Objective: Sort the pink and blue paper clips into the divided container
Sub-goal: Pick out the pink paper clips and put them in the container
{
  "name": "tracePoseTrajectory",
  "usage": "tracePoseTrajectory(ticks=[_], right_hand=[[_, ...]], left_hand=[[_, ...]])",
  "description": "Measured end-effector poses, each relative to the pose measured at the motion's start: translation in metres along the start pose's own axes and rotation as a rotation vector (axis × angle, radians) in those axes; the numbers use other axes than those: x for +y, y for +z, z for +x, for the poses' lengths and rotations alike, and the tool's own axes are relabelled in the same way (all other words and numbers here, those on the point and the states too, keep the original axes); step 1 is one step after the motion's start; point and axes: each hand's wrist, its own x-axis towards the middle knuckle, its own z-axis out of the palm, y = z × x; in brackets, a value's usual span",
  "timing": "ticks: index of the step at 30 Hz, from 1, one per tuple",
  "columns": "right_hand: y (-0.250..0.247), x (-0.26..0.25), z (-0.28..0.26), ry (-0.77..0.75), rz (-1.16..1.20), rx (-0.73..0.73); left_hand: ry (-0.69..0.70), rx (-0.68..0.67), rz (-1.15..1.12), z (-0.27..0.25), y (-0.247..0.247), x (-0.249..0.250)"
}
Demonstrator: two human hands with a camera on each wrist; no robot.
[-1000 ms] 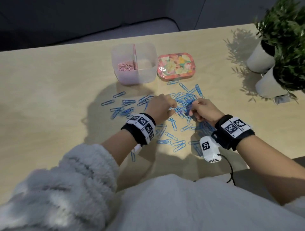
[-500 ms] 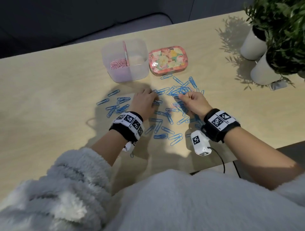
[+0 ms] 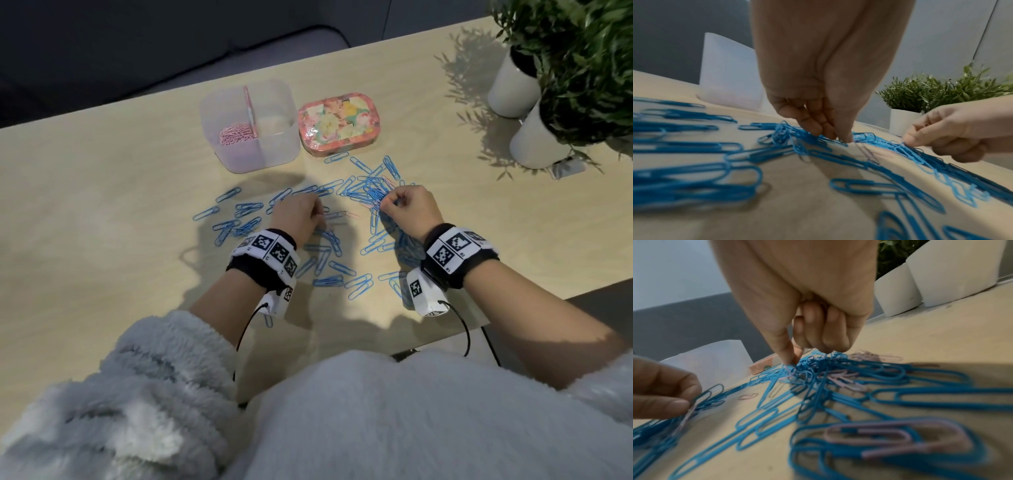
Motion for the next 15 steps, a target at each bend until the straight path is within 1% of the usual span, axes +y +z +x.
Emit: tracePoseTrajectory(ticks=[2,5,7,9,11,13,15], right_hand=[[-0.001,0.002,-0.001,0.014,0.011,0.04],[-0.003,-0.002,-0.001,0.029,0.12,0.108],[-0.005,-0.008,0.0,0.02,0.228,0.125],[-0.008,-0.015,0.002,0.028,0.307,0.125],[-0.012,-0.02,0.006,0.039,0.34,0.132],[-0.017,-0.026,0.008,0.01,0.288,0.078],[-0.022,-0.031,0.009,-0.045,0.141,-0.033]], left_hand=[[0.005,0.057,0.069,0.001,-0.004,-0.002],[0.079,0.11,0.126,0.005,-0.004,0.001],[0.181,0.067,0.105,0.01,-0.001,0.009],[0.271,-0.039,0.112,0.014,0.002,0.02],[0.317,-0.107,0.146,0.018,0.006,0.028],[0.329,-0.116,0.186,0.02,0.009,0.032],[0.333,-0.114,0.222,0.02,0.012,0.034]])
